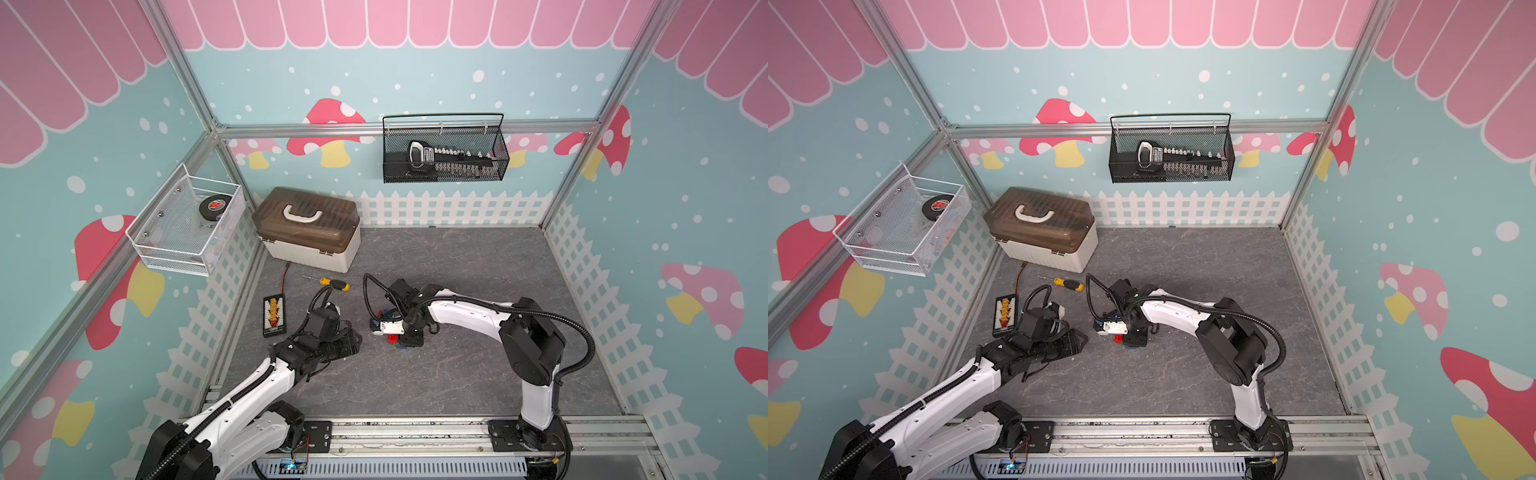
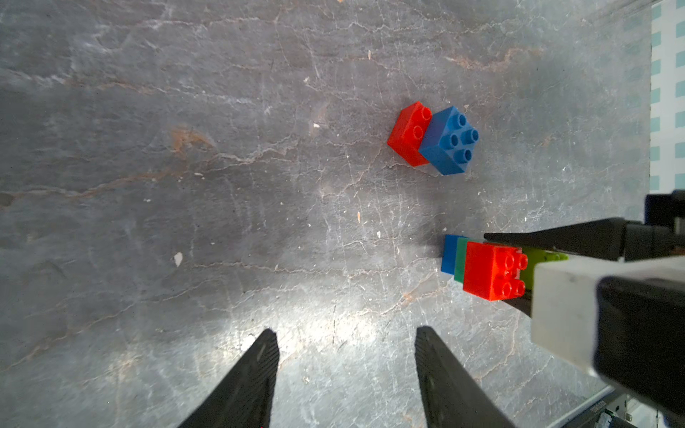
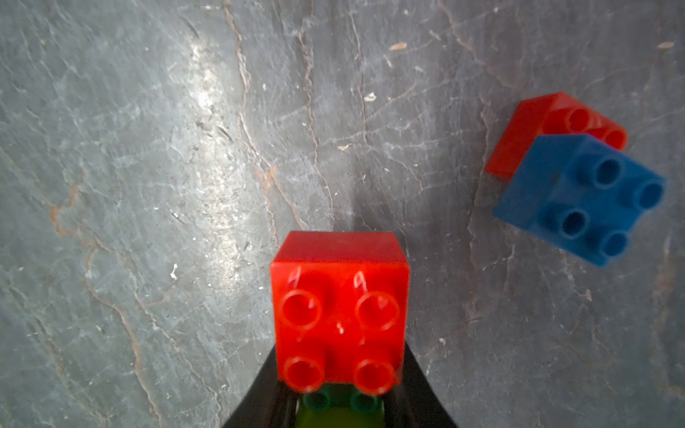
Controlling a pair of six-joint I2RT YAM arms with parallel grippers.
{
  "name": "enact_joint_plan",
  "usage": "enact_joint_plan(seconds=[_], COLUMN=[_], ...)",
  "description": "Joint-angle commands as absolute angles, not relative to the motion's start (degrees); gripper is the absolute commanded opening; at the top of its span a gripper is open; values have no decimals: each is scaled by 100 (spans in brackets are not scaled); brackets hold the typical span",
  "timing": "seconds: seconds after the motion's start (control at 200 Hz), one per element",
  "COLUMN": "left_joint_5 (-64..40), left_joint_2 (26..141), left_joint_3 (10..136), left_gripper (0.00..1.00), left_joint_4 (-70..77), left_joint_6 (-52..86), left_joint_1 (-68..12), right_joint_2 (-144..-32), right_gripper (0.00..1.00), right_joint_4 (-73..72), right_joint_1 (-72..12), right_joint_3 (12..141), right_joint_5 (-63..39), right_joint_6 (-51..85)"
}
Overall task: Assemble the letter y with lego
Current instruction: Assemble the lego brick with the lego brick.
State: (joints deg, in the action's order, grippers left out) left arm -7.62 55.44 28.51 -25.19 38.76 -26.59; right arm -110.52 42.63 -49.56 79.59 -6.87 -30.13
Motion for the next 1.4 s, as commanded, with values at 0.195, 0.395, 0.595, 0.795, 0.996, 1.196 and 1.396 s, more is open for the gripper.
enact_joint_plan(seconds=[0.195,0.395,0.595,0.795,0.996,1.196,1.396], left_joint_5=[-795,-791,-791,-791,-791,-791,-787], left_joint_2=[5484,5478,5486,5504,5519,5516,5516], left_joint_3=[2791,2773,2776,2763,2760,2760,2758], left_gripper=[61,61,61,61,61,61,61], left_joint_4=[-2464,-2461,-2461,-2455,-2441,-2435,-2444], left_joint_6=[3841,3836,3837,3839,3839,3836,3841], left_joint_1=[-2610,-2610,-2610,-2610,-2610,-2610,-2610], right_joint_2=[-10929,-10775,-10717,-10837,-11081,-11168,-11257], right_gripper=[27,27,27,27,27,27,27], right_joint_4=[4644,4557,4342,4349,4351,4263,4275], right_joint_1=[-4957,-4956,-4957,-4957,-4972,-4997,-5023], right_joint_3=[8087,8077,8049,8060,7989,7907,7916], right_joint_5=[-795,-780,-809,-799,-781,-649,-593], right_joint_6=[-3002,-2880,-2795,-2743,-2748,-2782,-2769])
